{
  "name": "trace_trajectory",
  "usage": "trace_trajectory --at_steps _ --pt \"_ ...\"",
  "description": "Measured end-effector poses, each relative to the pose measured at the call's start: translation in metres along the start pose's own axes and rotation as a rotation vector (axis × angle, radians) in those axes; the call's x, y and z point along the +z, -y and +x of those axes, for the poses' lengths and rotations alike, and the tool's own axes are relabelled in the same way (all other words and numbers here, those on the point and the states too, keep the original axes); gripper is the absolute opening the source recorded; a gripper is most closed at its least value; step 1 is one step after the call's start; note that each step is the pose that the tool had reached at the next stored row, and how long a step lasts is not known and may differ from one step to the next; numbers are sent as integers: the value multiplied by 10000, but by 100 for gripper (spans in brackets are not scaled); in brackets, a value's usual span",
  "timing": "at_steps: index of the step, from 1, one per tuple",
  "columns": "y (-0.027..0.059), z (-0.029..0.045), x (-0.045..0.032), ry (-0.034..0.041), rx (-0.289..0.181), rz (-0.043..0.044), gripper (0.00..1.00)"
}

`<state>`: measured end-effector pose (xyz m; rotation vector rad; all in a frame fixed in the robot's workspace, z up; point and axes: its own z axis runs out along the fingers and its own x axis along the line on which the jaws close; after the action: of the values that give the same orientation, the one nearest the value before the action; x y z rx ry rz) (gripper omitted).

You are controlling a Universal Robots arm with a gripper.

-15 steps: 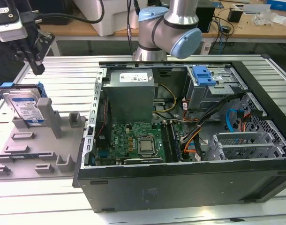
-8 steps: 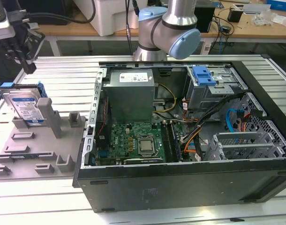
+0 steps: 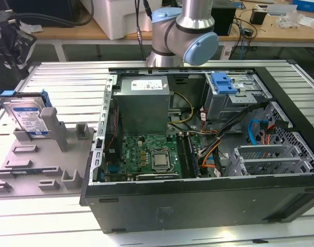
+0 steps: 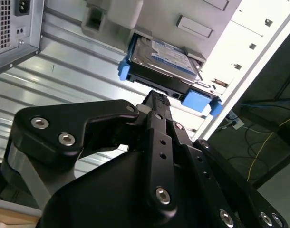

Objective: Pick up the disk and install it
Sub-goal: 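Reach for the disk, then pick up the disk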

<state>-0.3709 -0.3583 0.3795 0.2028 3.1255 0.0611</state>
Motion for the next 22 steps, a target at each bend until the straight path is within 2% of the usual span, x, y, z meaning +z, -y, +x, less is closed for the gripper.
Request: trace_trajectory --at_steps 1,5,7,22 --pt "-7 51 1 0 10 0 11" --pt "-23 165 4 0 32 1 11" --pt "-40 262 5 1 50 0 11" --pt "-41 266 5 3 52 14 11"
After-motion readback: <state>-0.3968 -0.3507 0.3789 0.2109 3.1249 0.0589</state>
